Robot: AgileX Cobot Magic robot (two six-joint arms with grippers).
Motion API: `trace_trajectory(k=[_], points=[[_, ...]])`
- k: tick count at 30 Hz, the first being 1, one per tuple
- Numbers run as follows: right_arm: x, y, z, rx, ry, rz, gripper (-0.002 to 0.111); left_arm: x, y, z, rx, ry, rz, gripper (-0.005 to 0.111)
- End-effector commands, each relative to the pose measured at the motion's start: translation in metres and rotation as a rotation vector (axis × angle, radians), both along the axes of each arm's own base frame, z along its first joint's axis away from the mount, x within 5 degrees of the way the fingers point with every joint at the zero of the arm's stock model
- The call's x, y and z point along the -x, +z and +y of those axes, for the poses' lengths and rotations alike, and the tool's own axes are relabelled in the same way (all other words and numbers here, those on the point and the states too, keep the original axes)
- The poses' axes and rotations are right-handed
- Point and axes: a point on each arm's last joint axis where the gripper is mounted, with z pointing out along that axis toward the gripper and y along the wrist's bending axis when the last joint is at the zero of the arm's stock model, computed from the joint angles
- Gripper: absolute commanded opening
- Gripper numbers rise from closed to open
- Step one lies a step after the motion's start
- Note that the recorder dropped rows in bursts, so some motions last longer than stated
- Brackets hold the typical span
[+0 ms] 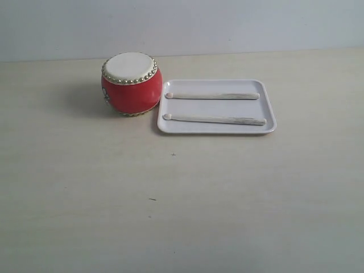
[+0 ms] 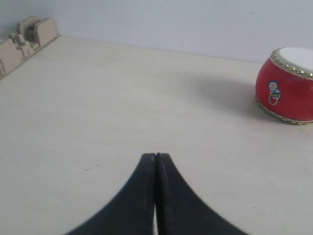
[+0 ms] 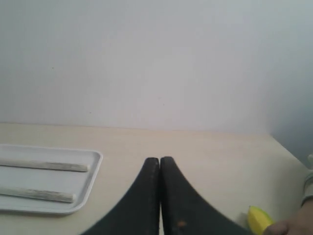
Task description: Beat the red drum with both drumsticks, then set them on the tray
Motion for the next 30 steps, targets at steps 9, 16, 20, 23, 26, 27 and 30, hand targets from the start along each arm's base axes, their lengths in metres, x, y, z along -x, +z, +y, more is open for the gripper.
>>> trace_trajectory(k=[9, 16, 20, 23, 26, 27, 30], points=[[0.010, -0.016, -0.002, 0.022, -0.023, 0.115, 0.000, 0.000, 0.001, 0.000, -0.002, 0.005, -0.016, 0.000], [0.011, -0.020, -0.002, 0.008, -0.028, 0.162, 0.000, 0.000, 0.001, 0.000, -0.002, 0.005, -0.016, 0.000], [0.011, -0.020, -0.002, 0.000, -0.027, 0.162, 0.000, 0.000, 0.001, 0.000, -0.002, 0.005, -0.016, 0.000], [0.011, -0.020, -0.002, 0.000, -0.027, 0.162, 0.000, 0.000, 0.001, 0.000, -0.002, 0.005, -0.016, 0.000], [0.011, -0.020, -0.002, 0.000, -0.027, 0.162, 0.000, 0.000, 0.001, 0.000, -0.002, 0.005, -0.016, 0.000], [0.011, -0.020, -0.002, 0.000, -0.027, 0.162, 0.000, 0.000, 0.001, 0.000, -0.002, 0.005, -0.016, 0.000], [0.011, -0.020, -0.002, -0.005, -0.028, 0.161, 0.000, 0.000, 0.001, 0.000, -0.002, 0.005, -0.016, 0.000]])
